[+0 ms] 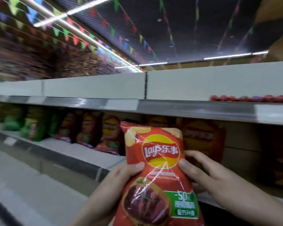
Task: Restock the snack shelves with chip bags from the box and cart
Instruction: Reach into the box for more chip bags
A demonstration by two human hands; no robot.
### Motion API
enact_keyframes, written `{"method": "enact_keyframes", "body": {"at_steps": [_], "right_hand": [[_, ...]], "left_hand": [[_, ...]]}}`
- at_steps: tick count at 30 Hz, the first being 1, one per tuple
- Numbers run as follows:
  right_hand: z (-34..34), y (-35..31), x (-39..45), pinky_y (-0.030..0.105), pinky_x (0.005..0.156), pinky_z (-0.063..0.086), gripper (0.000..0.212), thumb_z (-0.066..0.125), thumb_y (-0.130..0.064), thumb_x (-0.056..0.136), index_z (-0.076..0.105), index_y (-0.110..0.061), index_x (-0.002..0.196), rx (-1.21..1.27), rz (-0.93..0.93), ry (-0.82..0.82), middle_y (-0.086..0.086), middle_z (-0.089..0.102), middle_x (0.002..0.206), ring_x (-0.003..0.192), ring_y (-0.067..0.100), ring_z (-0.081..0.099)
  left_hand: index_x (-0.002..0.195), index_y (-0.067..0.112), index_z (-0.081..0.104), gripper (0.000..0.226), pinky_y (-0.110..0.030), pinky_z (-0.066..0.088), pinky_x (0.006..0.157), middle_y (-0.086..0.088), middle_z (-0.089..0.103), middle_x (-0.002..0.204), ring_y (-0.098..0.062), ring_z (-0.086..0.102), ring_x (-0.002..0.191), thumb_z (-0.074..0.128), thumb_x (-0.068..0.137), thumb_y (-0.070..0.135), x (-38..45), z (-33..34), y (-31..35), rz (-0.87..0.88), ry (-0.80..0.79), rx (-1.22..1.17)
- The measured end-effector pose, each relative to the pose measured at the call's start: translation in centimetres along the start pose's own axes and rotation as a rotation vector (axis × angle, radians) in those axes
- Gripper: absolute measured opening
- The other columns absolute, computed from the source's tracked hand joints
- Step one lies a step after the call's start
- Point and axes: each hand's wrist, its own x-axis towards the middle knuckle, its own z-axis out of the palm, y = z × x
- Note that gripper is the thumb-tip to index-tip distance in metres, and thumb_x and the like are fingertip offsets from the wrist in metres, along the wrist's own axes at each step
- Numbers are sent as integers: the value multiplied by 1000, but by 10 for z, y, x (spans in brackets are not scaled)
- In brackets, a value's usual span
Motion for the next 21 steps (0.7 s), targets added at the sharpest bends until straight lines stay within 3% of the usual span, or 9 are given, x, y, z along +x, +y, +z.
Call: {"method": "enact_keyframes", "body": {"at_steps": [2,4,6,8,9,13,15,17,21], "right_hand": [[21,-5,16,21,83,54,82,59,-92,43,48,-50,113,26,-5,-39,-28,71,99,93,-1,70],[45,-14,36,23,89,51,70,53,-88,54,48,-49,112,39,-19,-53,-30,71,95,90,-2,70],[73,-23,56,27,94,50,68,52,-83,55,48,-49,113,79,-1,-78,-28,71,95,90,-1,70],[102,-31,77,29,94,50,76,53,-90,54,48,-48,117,114,-5,-119,-24,72,100,93,1,70],[115,-36,87,26,90,51,79,52,-90,55,48,-46,121,128,-16,-139,-23,72,101,93,1,70],[168,-53,125,20,74,53,85,54,-72,55,42,-37,132,166,-24,-190,-23,73,94,87,3,72],[198,-62,146,16,64,54,83,55,-68,56,40,-37,131,170,-32,-206,-21,74,88,81,4,73],[228,-70,167,13,58,53,81,56,-67,55,40,-39,129,180,-40,-202,-19,73,85,77,3,73],[296,-84,208,30,79,58,81,58,-73,53,41,-42,125,210,-60,-220,-14,73,99,83,8,73]], "left_hand": [[60,0,71,73,-22,48,37,-18,68,58,-22,67,46,97,-2,28,-2,-25,4,-43,61,-47],[71,3,75,81,-26,54,48,-17,72,70,-25,71,58,96,-1,32,-8,-58,7,-18,75,-32],[83,4,69,74,-26,55,49,-15,73,72,-24,72,60,95,16,23,-17,-90,15,8,88,15],[86,3,66,50,-25,54,49,-13,73,71,-23,72,59,81,40,16,-25,-123,26,39,150,7],[89,4,66,46,-26,55,52,-14,74,75,-24,72,62,77,46,18,-28,-139,30,55,167,9],[108,5,61,74,-32,58,65,-15,74,92,-29,73,78,83,43,32,-43,-197,46,91,203,71],[117,7,58,78,-42,57,81,-18,72,103,-35,71,92,80,51,41,-52,-227,54,87,228,121],[125,9,54,79,-55,47,99,-20,68,115,-42,65,106,79,60,45,-62,-259,61,65,243,142],[128,10,52,80,-57,44,101,-19,67,118,-41,64,108,79,62,46,-78,-326,76,43,292,151]]}}
